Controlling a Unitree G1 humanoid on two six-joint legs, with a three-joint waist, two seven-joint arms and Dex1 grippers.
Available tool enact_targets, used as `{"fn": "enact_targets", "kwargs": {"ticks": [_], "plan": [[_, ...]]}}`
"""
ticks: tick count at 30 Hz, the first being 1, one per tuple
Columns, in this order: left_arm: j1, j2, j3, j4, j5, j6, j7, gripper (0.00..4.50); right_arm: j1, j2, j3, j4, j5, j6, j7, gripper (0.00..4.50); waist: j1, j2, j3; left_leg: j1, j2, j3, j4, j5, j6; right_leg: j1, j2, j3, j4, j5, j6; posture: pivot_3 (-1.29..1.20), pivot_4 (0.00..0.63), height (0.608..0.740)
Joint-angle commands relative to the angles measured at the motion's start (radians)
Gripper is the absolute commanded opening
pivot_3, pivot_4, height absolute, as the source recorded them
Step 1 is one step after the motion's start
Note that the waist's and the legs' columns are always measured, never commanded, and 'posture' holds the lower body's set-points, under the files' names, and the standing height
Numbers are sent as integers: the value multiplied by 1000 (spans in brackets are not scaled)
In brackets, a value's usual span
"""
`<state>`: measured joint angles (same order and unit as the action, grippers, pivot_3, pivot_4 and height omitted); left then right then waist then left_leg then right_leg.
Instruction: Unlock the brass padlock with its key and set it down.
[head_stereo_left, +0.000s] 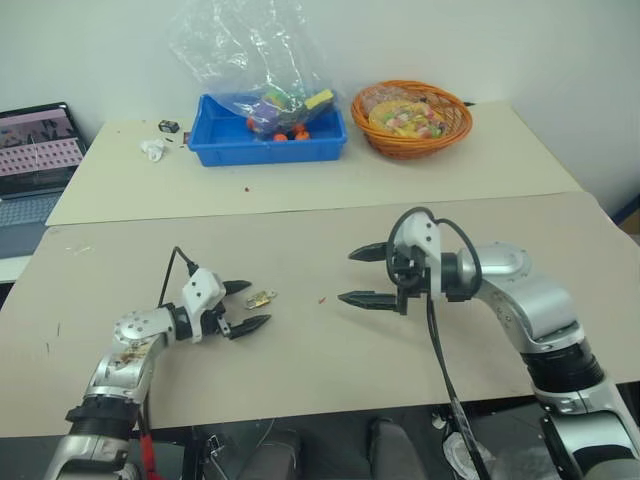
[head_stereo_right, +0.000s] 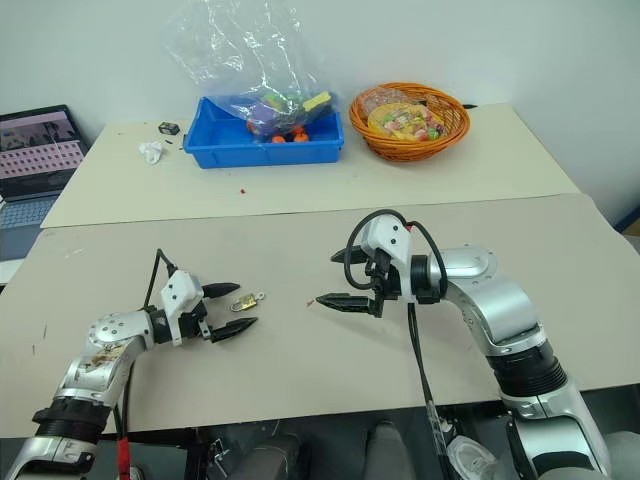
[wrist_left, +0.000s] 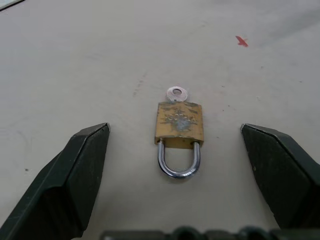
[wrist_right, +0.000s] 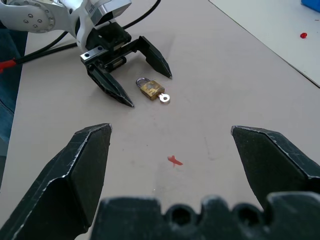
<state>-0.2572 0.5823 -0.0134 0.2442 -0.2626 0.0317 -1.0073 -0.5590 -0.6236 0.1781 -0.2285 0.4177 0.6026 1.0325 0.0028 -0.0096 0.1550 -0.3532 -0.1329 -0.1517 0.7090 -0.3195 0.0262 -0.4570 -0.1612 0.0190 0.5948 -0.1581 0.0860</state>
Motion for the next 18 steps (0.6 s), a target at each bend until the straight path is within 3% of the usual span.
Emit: {"fn": "enact_targets", "kwargs": {"ticks": [1,9,12,13,15,18], "plan": [[-22,-27,-39,50,40,-2,7,4491,-4,5,-42,-46,33,11,-15,4500,2,0,0,0,0,0,0,0,0,0,0,0,0,0,0,0,150,732],[-21,-40,-48,44,40,0,-13,4491,5,-1,-49,-61,39,17,-30,4500,5,0,0,0,0,0,0,0,0,0,0,0,0,0,0,0,150,732],[-4,-32,-41,24,31,15,-18,3799,1,1,-53,-60,42,16,-37,4500,5,0,0,0,0,0,0,0,0,0,0,0,0,0,0,0,150,732],[1,-29,-37,19,30,16,-18,3297,-2,2,-52,-58,42,15,-38,4500,5,0,0,0,0,0,0,0,0,0,0,0,0,0,0,0,150,732],[19,-19,-22,-4,22,33,-11,2827,-8,3,-51,-57,42,12,-38,4500,5,0,0,0,0,0,0,0,0,0,0,0,0,0,0,0,150,732],[60,2,2,-58,6,66,-4,1633,-18,4,-54,-54,43,10,-38,4500,-3,0,0,0,0,0,0,0,0,0,0,0,0,0,0,0,150,732]]}}
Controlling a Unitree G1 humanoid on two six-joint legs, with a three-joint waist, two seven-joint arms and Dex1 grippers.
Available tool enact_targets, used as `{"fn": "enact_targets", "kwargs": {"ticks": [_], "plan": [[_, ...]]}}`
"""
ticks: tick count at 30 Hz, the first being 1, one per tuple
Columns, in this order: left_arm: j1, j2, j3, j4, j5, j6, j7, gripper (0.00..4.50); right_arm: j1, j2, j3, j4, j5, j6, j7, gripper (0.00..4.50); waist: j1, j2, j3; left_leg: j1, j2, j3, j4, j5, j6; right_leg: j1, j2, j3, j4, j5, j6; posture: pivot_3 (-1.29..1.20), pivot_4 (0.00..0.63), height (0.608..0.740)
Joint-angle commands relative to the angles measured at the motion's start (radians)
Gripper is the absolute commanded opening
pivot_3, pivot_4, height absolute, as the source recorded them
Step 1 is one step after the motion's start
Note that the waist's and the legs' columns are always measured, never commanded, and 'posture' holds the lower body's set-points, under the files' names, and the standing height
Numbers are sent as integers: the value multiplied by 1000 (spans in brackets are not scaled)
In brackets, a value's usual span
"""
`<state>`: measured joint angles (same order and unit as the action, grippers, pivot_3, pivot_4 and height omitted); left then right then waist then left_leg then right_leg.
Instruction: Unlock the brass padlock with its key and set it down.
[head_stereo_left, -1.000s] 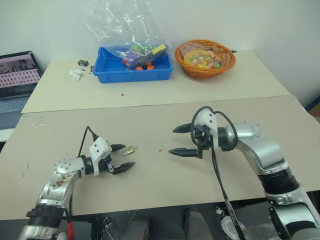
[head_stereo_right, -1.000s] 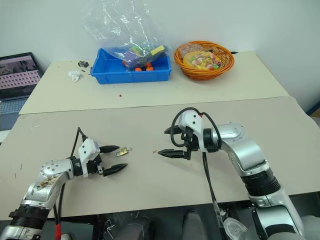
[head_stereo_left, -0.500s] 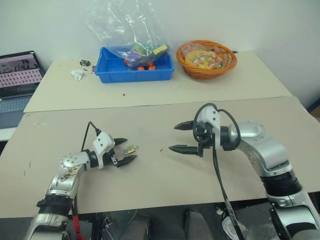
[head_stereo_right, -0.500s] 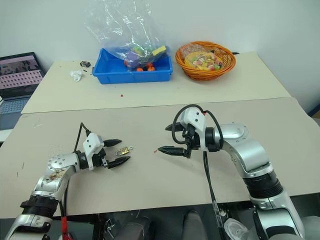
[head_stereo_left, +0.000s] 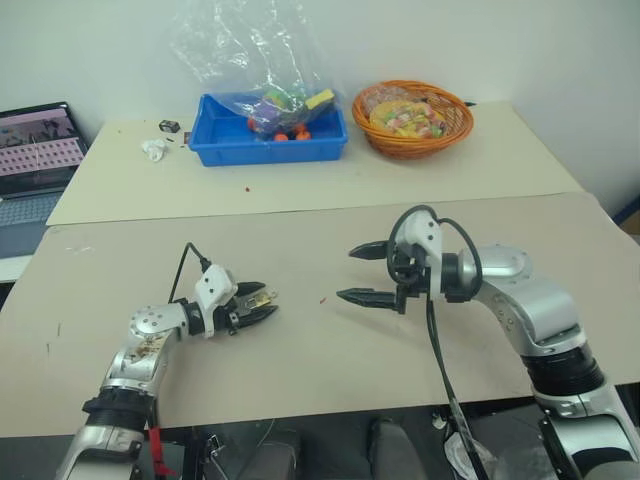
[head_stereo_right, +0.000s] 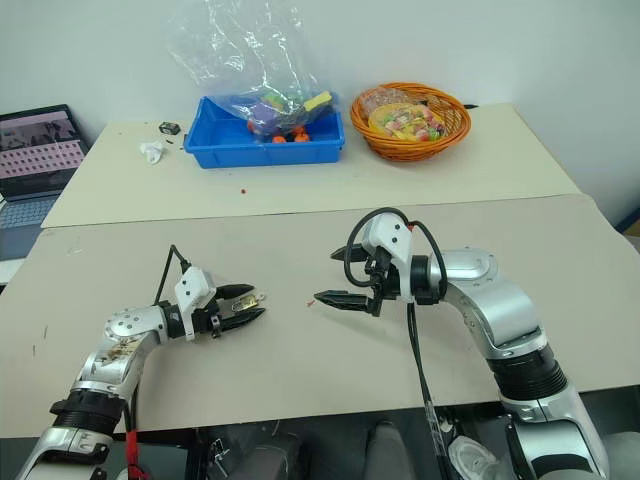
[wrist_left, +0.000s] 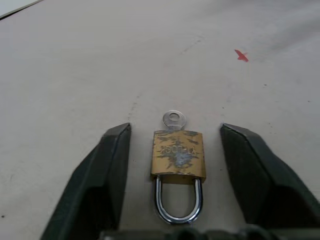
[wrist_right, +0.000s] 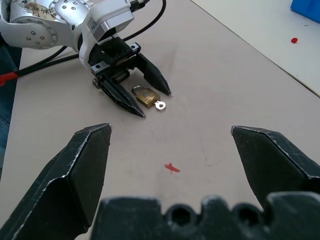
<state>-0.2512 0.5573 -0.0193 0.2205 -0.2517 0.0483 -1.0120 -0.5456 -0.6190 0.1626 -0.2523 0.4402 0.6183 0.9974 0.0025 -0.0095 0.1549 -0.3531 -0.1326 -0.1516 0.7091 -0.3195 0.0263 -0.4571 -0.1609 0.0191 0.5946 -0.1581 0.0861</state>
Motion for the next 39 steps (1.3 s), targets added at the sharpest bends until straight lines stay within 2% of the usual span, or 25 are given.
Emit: {"fn": "enact_targets", "kwargs": {"ticks": [1,2,3,12,14,16,18,23,30,34,39], "plan": [[66,33,12,-50,-8,60,3,1350,-34,0,-39,-28,22,-6,-3,4500,-6,0,0,0,0,0,0,0,0,0,0,0,0,0,0,0,150,732],[79,40,18,-68,-13,71,5,931,-37,1,-40,-27,23,-7,-3,4500,-8,0,0,0,0,0,0,0,0,0,0,0,0,0,0,0,150,732],[92,46,22,-85,-17,82,8,810,-40,2,-40,-26,24,-8,-4,4500,-11,0,0,0,0,0,0,0,0,0,0,0,0,0,0,0,150,732],[145,65,49,-153,-13,105,46,818,-57,16,-29,1,5,-23,-8,4500,-17,0,0,0,2,1,0,0,0,0,1,0,0,0,0,0,150,732],[127,65,57,-175,45,21,104,818,-70,24,-32,7,10,-11,-13,4500,-18,0,0,0,2,1,0,0,0,0,1,0,0,0,0,0,150,732],[102,74,56,-215,153,-154,178,818,-79,25,-32,7,26,7,-3,4500,-15,0,0,0,2,2,0,0,0,-1,2,0,0,0,0,0,150,732],[87,98,53,-276,288,-402,245,818,-93,30,-27,22,35,24,7,4500,-13,0,0,0,3,2,0,0,-1,-1,2,0,-1,1,-1,0,150,732],[137,140,43,-389,464,-601,336,818,-181,90,-29,131,59,105,-11,4500,-9,0,0,-1,3,5,0,-1,0,-1,2,0,-1,1,-2,0,150,732],[176,124,44,-425,531,-651,424,818,-250,128,0,248,88,202,53,4500,-11,0,0,-1,7,6,-2,-2,-1,-3,7,0,-1,2,-3,0,150,732],[167,124,37,-426,537,-647,444,818,-247,138,11,234,127,240,107,4500,-13,0,0,-1,7,6,-2,-2,-1,-3,7,0,-1,2,-3,0,150,732],[164,126,31,-434,546,-660,465,818,-233,191,45,210,128,253,86,4500,-20,0,0,-1,7,6,-2,-2,-1,-3,7,0,0,2,-4,0,150,732]]}}
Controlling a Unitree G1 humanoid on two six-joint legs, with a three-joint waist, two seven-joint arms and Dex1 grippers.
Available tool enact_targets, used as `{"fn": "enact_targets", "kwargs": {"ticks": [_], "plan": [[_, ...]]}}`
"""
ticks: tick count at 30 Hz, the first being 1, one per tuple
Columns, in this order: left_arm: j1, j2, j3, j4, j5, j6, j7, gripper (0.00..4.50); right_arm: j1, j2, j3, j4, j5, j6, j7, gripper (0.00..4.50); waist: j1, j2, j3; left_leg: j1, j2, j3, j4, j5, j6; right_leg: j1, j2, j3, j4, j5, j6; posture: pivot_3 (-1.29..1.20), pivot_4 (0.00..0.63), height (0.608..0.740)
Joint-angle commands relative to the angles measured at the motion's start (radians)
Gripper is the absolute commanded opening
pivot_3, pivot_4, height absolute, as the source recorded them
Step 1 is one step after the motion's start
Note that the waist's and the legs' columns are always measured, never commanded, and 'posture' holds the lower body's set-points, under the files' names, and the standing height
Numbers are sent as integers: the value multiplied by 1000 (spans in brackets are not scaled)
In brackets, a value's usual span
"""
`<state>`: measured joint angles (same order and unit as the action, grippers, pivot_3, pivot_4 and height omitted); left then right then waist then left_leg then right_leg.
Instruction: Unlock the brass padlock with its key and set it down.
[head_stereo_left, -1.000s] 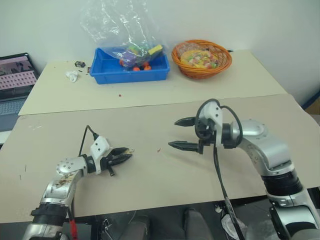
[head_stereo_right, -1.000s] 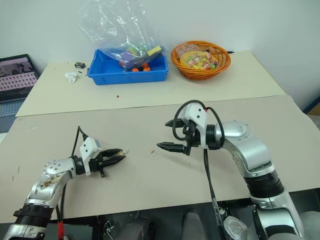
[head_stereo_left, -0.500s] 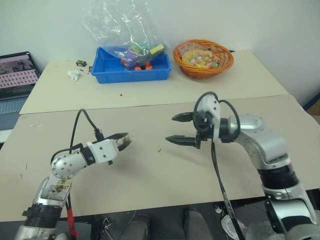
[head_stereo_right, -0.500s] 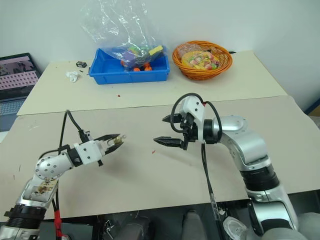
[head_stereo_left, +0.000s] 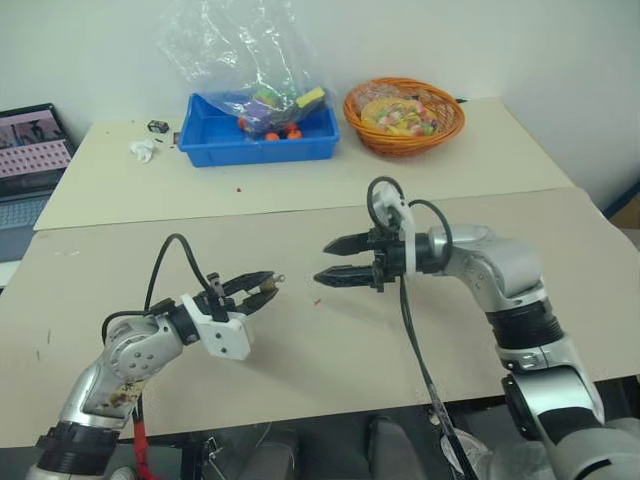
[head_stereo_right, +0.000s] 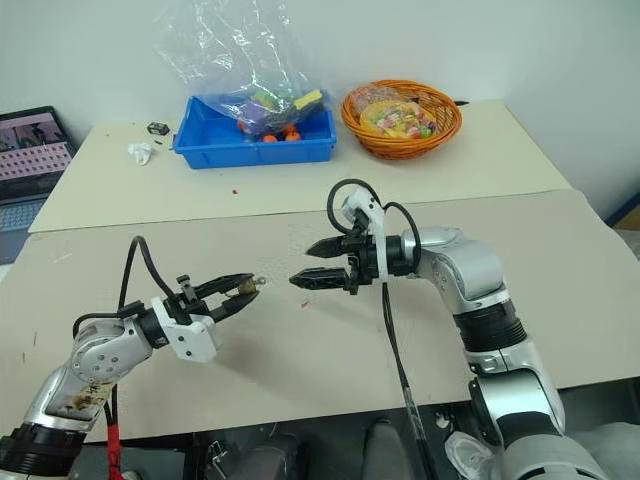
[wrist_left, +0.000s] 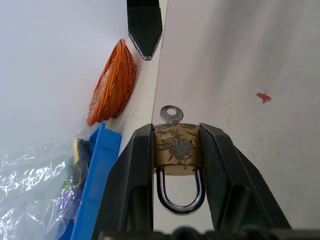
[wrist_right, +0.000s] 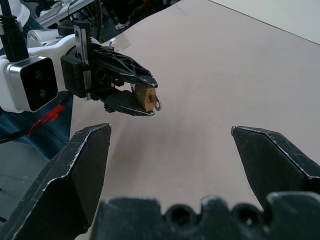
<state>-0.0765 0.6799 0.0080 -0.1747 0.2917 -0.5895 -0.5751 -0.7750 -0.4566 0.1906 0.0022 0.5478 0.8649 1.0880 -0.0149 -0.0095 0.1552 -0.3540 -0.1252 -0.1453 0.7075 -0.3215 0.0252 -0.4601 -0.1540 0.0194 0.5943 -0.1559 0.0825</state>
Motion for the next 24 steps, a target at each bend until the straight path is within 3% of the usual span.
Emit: {"fn": "enact_targets", "kwargs": {"ticks": [1,21,24], "plan": [[-13,4,2,-39,5,-28,32,818,-3,38,24,-41,16,5,-7,4500,-2,0,0,0,0,0,0,0,0,0,0,0,0,0,0,0,150,732],[-76,15,-38,-5,6,-112,52,818,-59,101,38,42,-1,7,-8,4500,-2,0,0,0,0,0,0,0,-1,-1,1,0,0,0,0,0,150,732],[-73,18,-40,-5,7,-112,50,818,-62,97,30,43,5,16,-10,3837,-1,0,0,0,0,0,0,0,-1,-1,1,0,0,0,0,0,150,732]]}}
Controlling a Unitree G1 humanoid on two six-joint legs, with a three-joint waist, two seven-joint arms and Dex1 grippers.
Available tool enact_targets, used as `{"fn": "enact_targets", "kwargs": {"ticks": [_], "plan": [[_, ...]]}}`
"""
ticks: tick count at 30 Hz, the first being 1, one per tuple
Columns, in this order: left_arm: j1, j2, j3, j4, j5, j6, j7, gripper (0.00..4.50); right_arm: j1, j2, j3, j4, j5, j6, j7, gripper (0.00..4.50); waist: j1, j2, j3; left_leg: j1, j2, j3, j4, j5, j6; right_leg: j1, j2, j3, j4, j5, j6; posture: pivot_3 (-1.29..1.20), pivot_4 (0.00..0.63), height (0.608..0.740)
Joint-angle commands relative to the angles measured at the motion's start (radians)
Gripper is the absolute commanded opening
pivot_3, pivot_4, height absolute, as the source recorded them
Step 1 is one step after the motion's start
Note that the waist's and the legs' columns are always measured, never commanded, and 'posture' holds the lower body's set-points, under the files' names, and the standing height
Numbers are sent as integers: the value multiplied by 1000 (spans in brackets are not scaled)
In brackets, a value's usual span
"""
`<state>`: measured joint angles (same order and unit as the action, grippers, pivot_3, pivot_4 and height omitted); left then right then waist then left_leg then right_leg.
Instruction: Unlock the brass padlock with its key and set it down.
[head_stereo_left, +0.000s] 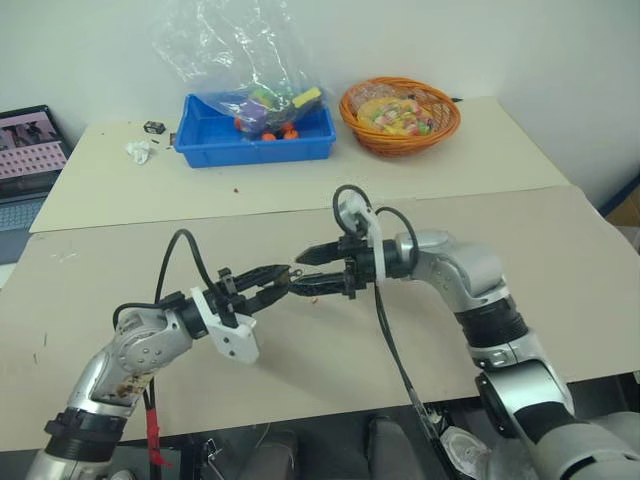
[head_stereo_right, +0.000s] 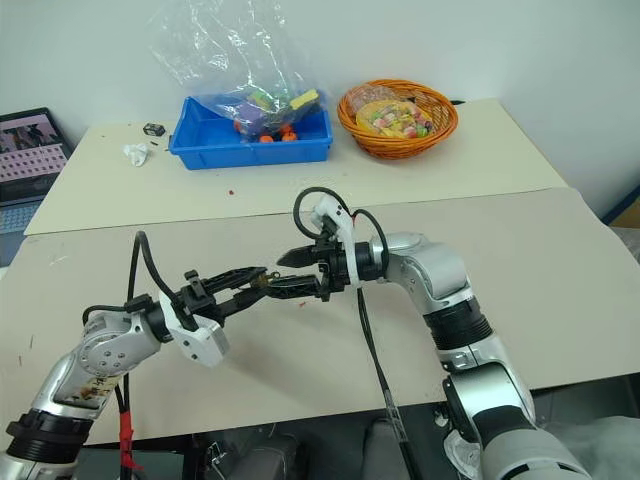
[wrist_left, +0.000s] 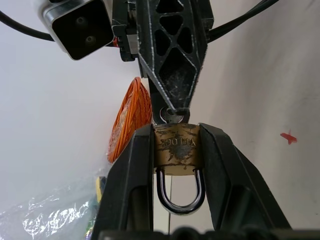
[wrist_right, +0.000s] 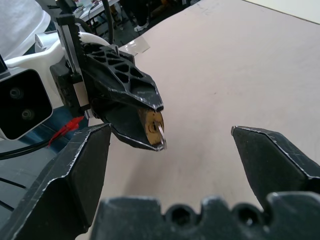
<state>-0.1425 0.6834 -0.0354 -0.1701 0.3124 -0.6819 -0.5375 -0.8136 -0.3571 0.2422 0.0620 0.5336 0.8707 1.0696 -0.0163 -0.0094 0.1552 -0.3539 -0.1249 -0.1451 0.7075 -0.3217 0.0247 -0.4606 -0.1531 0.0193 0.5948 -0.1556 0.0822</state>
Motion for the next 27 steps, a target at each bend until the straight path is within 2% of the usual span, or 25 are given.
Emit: {"fn": "enact_targets", "kwargs": {"ticks": [1,10,11,18,22,24,27], "plan": [[-5,16,3,-9,-14,-20,13,818,-24,-4,-25,-17,21,14,8,3463,1,0,0,0,0,0,0,0,0,0,0,0,0,0,0,0,150,732],[-2,20,6,-12,-13,-21,17,818,-8,-14,-32,-33,28,29,10,255,0,0,0,0,0,0,0,0,0,0,0,0,0,0,0,0,150,732],[-3,20,7,-12,-12,-20,18,818,-7,-13,-33,-33,30,31,11,62,-1,0,0,0,0,0,0,0,0,0,0,0,0,0,0,0,150,732],[-4,24,8,-11,-7,-25,26,818,-4,-9,-30,-37,38,38,4,62,0,0,0,0,0,0,0,0,0,0,0,0,0,0,0,0,150,732],[-5,23,9,-17,-5,-32,31,818,-5,7,-44,-41,72,105,-20,62,0,0,0,0,0,0,0,0,0,0,0,0,0,0,0,0,150,732],[-5,23,9,-19,-4,-32,31,818,-17,28,-61,-32,110,207,-56,62,0,0,0,0,0,0,0,0,0,0,0,0,0,0,0,0,150,732],[-2,23,9,-23,1,-32,34,818,-72,106,-144,71,180,465,-153,62,-3,0,0,0,0,0,0,0,0,0,0,0,0,0,0,0,150,732]]}}
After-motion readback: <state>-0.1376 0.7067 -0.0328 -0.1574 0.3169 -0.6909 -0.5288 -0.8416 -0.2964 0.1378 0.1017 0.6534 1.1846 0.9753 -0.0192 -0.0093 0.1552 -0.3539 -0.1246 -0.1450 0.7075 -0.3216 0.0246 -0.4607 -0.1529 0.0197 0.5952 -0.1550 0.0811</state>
